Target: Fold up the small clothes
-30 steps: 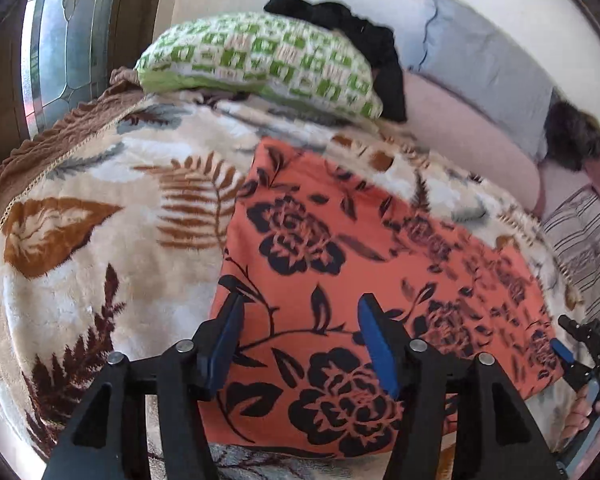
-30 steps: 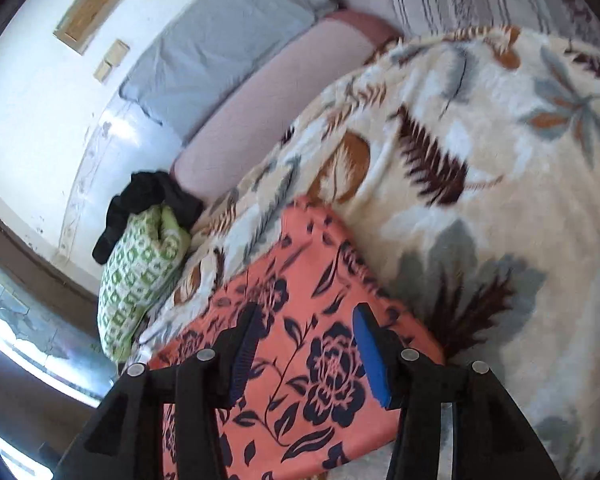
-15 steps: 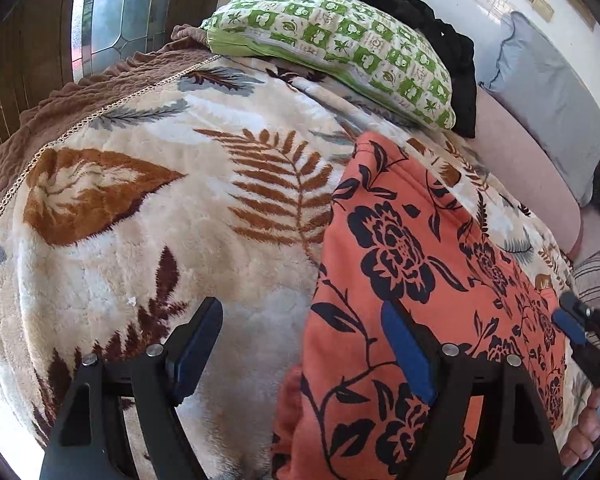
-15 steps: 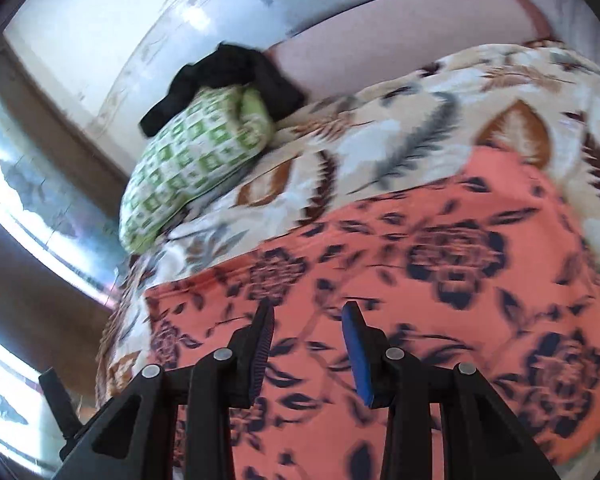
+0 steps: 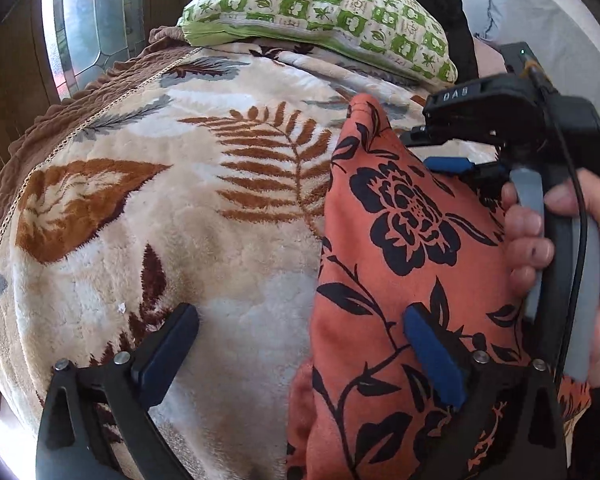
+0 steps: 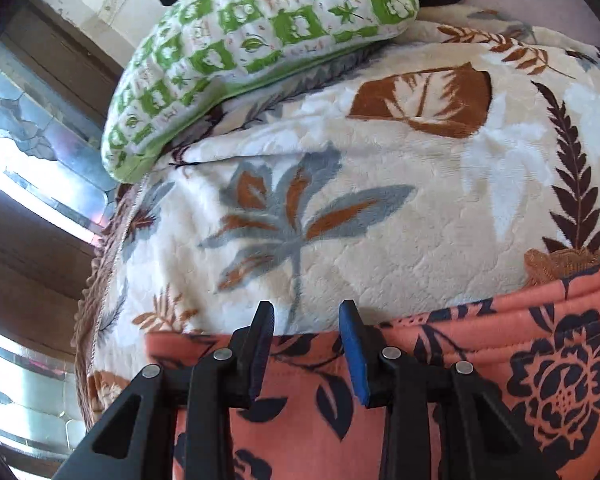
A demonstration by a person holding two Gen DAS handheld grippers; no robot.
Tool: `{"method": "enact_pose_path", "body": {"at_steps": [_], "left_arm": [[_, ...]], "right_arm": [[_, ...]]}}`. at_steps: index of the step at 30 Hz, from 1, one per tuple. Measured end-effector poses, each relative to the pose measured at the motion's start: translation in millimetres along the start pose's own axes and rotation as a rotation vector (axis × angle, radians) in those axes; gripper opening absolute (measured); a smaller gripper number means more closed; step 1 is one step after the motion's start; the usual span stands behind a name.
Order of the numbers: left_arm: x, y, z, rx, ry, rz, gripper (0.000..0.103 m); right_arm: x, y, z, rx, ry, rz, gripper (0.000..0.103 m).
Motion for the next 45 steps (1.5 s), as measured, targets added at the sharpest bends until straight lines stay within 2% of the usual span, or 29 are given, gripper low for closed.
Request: {"method": "enact_pose_path", "body": {"at_steps": [2, 4, 6, 8, 10, 12, 13, 15, 18, 19, 20, 22, 25, 29, 31, 33, 34, 37, 39, 41, 43, 45], "left_arm": [[0, -1, 0, 0.011, 0.014, -0.003, 0.103], [-2, -2, -6, 0.045, -0.010, -0.015, 0.103], [-3, -10, -11, 0.054, -0.044, 0.028, 0.103], [-4, -19, -11, 0.023, -0.045, 0.078, 0.103], [-3, -21, -8, -0.046, -0.020, 0.093, 0.103], [0, -7, -6, -0.110, 0.009, 0.042, 0.103], [3, -1, -6, -0.102, -0.001, 0.029, 0.103], [4, -3, -14, -0.074, -0.054, 0.037, 0.103], [5, -11, -24, -0.035, -0.093, 0.014, 0.103], [9, -20, -30, -0.021, -0.123, 0.034, 0.103], [15, -31, -36, -0.010, -0.145, 0.065, 0.103], [28, -53, -45, 0.017, -0.178, 0.113, 0.103], [52, -84, -55, 0.093, -0.230, 0.168, 0.103], [88, -99, -41, 0.156, -0.205, 0.159, 0.102], [94, -99, -25, 0.185, -0.168, 0.147, 0.092], [93, -94, -11, 0.211, -0.147, 0.127, 0.058], [90, -88, -6, 0.227, -0.146, 0.106, 0.053], [83, -63, -3, 0.260, -0.215, 0.033, 0.053], [81, -53, -6, 0.272, -0.273, 0.029, 0.055], [78, -50, -10, 0.285, -0.315, 0.045, 0.057], [71, -46, -10, 0.304, -0.340, 0.051, 0.068], [64, -41, -7, 0.291, -0.345, 0.058, 0.070]], "right_arm": [[-2, -11, 6, -0.034, 0.037, 0.001, 0.037], [3, -41, 13, -0.055, 0.020, 0.062, 0.038], [12, -72, 23, -0.052, -0.022, 0.109, 0.038], [23, -101, 34, -0.029, -0.058, 0.131, 0.038], [36, -128, 55, -0.001, -0.069, 0.134, 0.038], [52, -157, 81, 0.023, -0.072, 0.153, 0.038], [62, -170, 95, 0.037, -0.068, 0.162, 0.038], [83, -183, 125, 0.068, -0.034, 0.141, 0.038], [115, -168, 171, 0.118, 0.040, 0.013, 0.038], [124, -174, 178, 0.072, 0.034, 0.062, 0.038], [130, -184, 181, 0.056, 0.034, 0.101, 0.038], [135, -193, 184, 0.029, 0.060, 0.107, 0.038], [140, -207, 186, -0.024, 0.066, 0.179, 0.038], [138, -223, 164, -0.116, 0.010, 0.252, 0.039], [139, -225, 145, -0.138, -0.051, 0.283, 0.036], [144, -220, 128, -0.137, -0.098, 0.276, 0.033], [145, -215, 121, -0.140, -0.116, 0.262, 0.032], [150, -186, 110, -0.101, -0.148, 0.176, 0.032], [153, -153, 112, -0.029, -0.159, 0.052, 0.030], [156, -153, 111, -0.020, -0.190, 0.090, 0.030], [153, -152, 111, -0.021, -0.197, 0.072, 0.030], [150, -151, 118, -0.051, -0.158, 0.057, 0.030]]}}
Point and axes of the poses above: each gripper's, at about its wrist camera, not at the fingertips, and y roughly the way its jaws point, z to its right, x to its underside, the point moved 1 cm from there along y, roughly the way its jaws point, and after that the axes turned 5 degrees about y, right-handed, at the moved point
